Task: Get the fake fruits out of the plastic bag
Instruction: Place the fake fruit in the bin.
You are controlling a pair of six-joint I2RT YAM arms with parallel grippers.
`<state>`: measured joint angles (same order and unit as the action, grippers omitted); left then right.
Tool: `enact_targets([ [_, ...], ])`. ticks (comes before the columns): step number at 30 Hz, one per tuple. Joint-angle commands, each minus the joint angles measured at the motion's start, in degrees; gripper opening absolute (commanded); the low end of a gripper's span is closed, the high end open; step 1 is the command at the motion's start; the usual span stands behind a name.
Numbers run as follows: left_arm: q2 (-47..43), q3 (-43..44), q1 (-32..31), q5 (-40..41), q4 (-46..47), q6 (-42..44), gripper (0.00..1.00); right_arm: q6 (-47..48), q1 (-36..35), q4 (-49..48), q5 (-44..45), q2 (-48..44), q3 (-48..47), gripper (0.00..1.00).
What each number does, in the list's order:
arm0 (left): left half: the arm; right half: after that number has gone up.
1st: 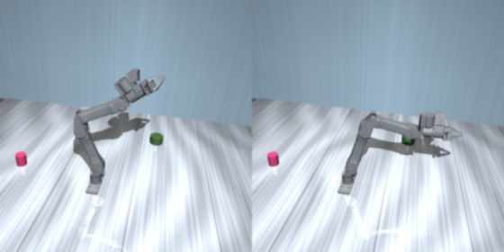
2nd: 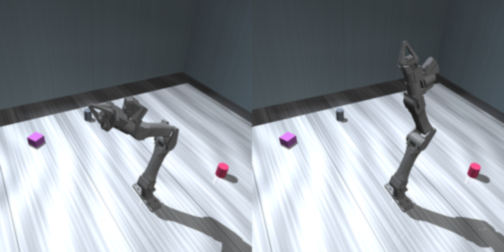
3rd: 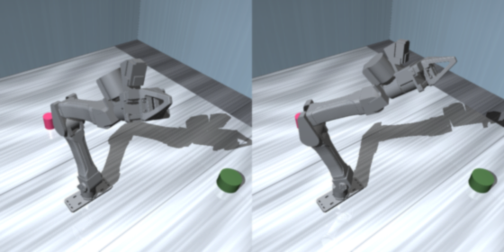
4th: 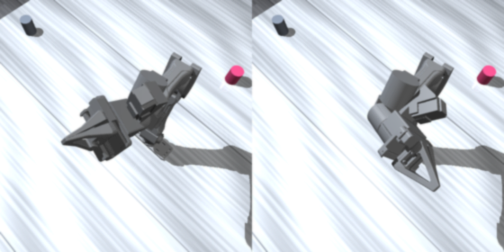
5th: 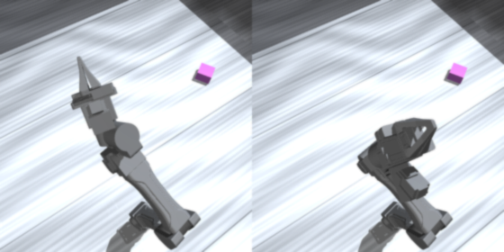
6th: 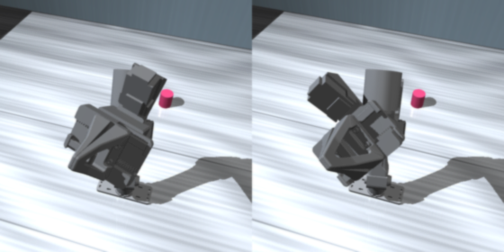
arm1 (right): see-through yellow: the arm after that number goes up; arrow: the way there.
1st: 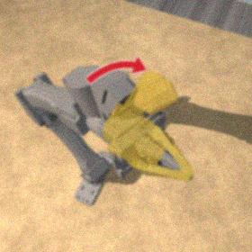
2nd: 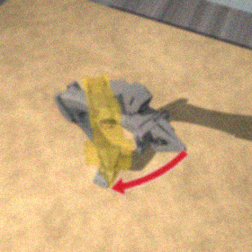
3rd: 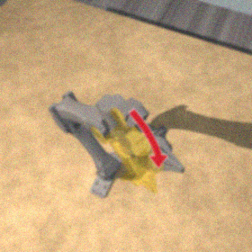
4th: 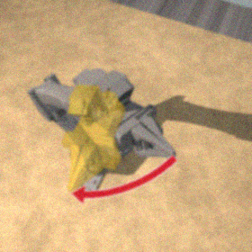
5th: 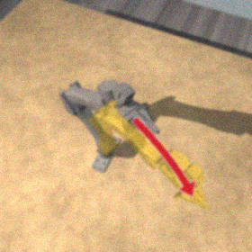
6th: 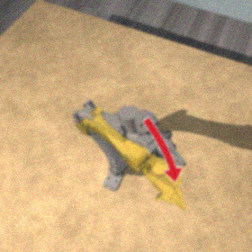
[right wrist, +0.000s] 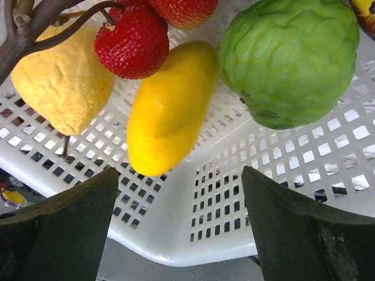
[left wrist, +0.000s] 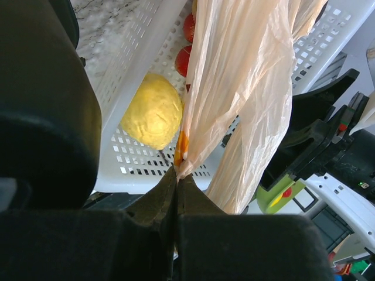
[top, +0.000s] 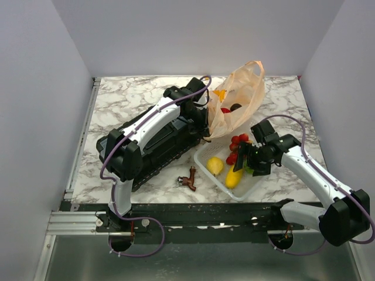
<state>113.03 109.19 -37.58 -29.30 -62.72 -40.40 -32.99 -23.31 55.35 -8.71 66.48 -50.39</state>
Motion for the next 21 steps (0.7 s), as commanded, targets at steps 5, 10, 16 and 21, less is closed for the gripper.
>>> enact_targets([
  [5, -2.1, 0.9, -0.1, -0.5, -0.3, 0.3, 0.00, 1.9, -0.5, 3.3, 4.2, 0.6, -8.8, 0.92],
  [10, -2.3, 0.4, -0.2, -0.4, 0.0, 0.3, 0.00, 3.3, -0.4, 5.2, 7.3, 1.8, -15.5, 0.94],
  [16, -2.5, 1.0, -0.2, -0.1, 0.5, -0.6, 0.00, 6.2, -0.4, 4.7, 13.0, 5.5, -28.0, 0.85],
  [21, -2.4, 2.0, -0.2, -0.2, 1.0, -1.4, 0.00, 7.5, -0.4, -0.4, 14.4, 13.5, -38.1, 0.72],
])
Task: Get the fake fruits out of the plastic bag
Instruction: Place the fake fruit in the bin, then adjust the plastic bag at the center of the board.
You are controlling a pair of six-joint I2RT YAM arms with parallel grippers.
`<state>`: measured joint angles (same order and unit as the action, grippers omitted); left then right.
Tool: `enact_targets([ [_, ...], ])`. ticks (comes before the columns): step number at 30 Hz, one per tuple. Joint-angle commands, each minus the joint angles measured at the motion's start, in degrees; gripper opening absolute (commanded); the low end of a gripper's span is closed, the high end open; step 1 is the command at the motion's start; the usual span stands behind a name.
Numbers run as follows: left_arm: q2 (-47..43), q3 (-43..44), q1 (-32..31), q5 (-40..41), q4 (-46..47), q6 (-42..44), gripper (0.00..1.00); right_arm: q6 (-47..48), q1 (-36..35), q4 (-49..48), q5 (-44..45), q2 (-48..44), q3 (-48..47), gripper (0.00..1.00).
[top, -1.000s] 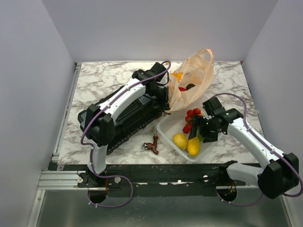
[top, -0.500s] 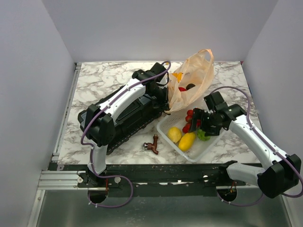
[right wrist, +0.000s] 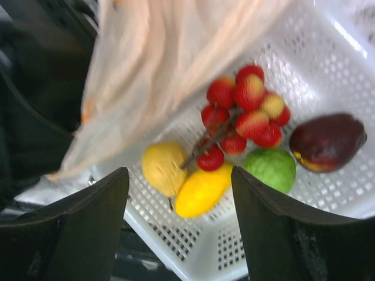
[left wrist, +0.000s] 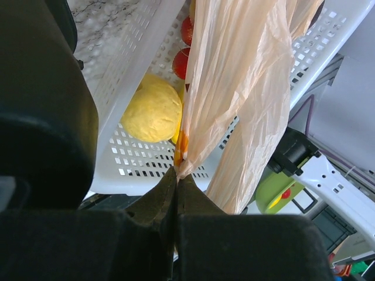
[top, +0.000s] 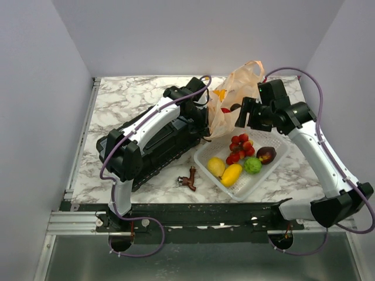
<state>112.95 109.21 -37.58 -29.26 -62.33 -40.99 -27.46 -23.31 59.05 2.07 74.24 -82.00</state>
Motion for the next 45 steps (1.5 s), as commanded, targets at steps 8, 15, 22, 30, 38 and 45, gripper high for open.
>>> enact_targets([
  [8, -1.5, 1.9, -0.3, -0.8, 0.2, 0.1, 0.00, 3.1, 1.3, -13.2, 2.8, 21.9, -18.6, 0.59],
  [15, -2.6, 1.1, -0.5, -0.9, 0.0, -0.4, 0.00, 0.8, 5.8, -14.9, 0.6, 33.5, -24.8, 0.38],
  [22, -3.3, -0.2, -0.5, -0.8, -0.1, -0.8, 0.00, 4.0, 8.3, -19.6, -0.2, 36.5, -20.9, 0.35],
  [30, -3.7, -1.4, -0.6, 0.4, -2.7, 0.9, 0.00, 7.4, 9.0, -22.8, -6.4, 46.5, -23.9, 0.37],
  [38, -4.0, -4.5, -1.6, 0.4, -3.6, 2.1, 0.00, 8.2, 9.0, -26.7, -11.6, 48.4, -22.7, 0.47],
  [45, -4.1, -5.8, -1.6, 1.0, -3.8, 2.7, 0.00, 8.3, 9.0, -27.7, -15.1, 50.3, -23.2, 0.57],
])
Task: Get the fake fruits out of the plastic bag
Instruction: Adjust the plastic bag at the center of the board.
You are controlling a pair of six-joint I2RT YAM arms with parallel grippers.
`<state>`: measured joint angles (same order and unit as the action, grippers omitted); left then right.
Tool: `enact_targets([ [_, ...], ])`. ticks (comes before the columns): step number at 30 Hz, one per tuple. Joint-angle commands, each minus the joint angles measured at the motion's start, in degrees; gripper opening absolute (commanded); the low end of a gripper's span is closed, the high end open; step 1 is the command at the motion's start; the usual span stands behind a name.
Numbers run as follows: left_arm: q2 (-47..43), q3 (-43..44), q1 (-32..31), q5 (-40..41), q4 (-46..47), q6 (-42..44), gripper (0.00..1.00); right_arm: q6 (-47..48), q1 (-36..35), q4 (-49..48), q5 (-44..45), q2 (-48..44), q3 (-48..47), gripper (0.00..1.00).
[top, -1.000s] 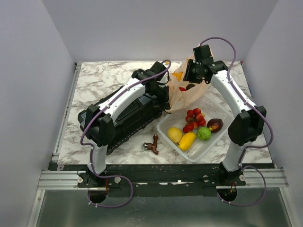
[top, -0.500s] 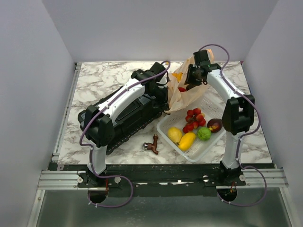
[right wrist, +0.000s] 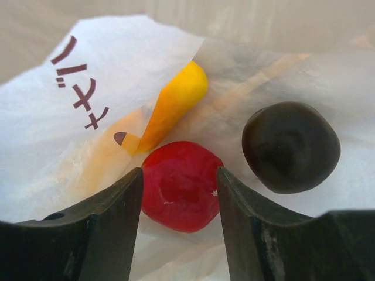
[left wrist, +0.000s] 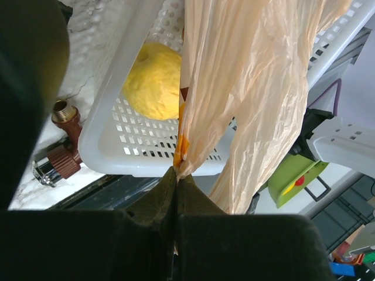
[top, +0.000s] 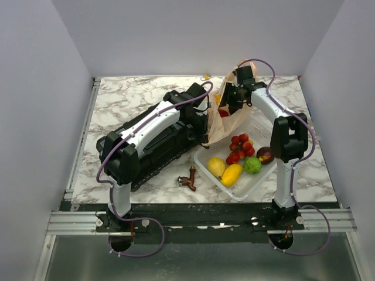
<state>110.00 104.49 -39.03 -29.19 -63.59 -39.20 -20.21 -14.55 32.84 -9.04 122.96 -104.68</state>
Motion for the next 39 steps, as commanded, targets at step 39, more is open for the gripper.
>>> enact_targets([
  [39, 7.4, 8.5, 1.4, -2.9, -3.0, -2.2, 0.00, 3.6, 0.2, 2.6, -0.3, 9.7, -10.0, 0.40],
])
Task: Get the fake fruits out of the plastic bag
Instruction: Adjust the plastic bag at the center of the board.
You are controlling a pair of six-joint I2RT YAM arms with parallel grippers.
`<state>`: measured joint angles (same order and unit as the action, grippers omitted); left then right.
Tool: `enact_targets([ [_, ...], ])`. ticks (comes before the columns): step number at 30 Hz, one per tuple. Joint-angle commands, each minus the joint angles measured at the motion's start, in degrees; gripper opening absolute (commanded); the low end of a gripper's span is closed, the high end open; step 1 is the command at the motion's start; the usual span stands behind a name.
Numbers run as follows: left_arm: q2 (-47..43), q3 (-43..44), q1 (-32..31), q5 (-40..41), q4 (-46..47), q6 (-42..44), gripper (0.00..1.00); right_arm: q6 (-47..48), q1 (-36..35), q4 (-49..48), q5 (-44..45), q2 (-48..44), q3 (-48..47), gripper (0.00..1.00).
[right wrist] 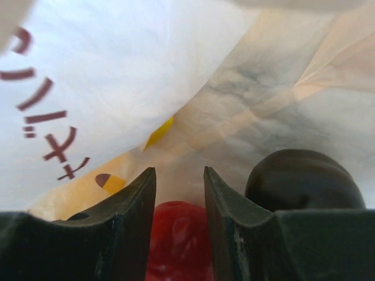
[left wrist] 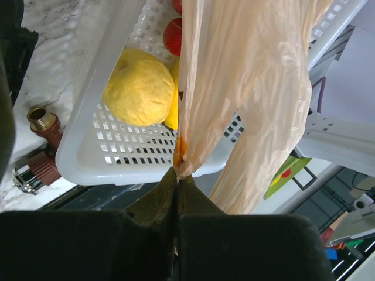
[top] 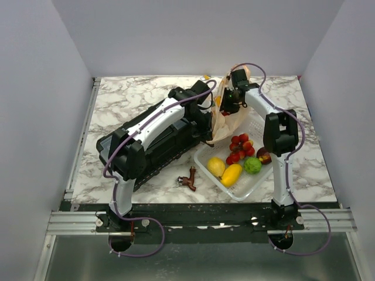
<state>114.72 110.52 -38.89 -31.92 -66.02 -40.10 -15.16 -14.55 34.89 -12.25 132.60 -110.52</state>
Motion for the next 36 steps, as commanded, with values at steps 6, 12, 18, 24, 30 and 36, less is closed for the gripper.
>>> enact_targets([
  [6, 6.0, 11.2, 1.5, 0.4, -4.4, -0.9, 0.00, -2.9, 2.1, -0.9, 7.0, -0.7, -6.9, 0.24],
  [12, 9.7, 23.8, 1.6, 0.5, -9.3, -0.9, 0.00, -6.3, 6.4, -3.5, 5.9, -1.6, -8.1, 0.21],
  [18, 8.9, 27.1, 1.8, -1.9, -6.2, -3.5, 0.00, -5.6, 7.2, -2.2, 6.1, -0.7, -12.4, 0.29],
  [24, 3.7, 26.5, 1.6, -2.3, 2.7, -3.0, 0.00, -7.0, 8.8, 0.2, 13.9, 1.2, -19.0, 0.51],
  [30, 0.3, 23.6, 1.8, 2.7, 1.0, -1.6, 0.00, -12.7, 16.6, 3.5, 18.7, 2.7, -27.6, 0.57],
  [36, 0.3, 16.0, 2.6, 7.1, -6.3, -1.1, 0.00, -14.2, 18.8, -1.2, 6.5, -2.3, -22.1, 0.60],
])
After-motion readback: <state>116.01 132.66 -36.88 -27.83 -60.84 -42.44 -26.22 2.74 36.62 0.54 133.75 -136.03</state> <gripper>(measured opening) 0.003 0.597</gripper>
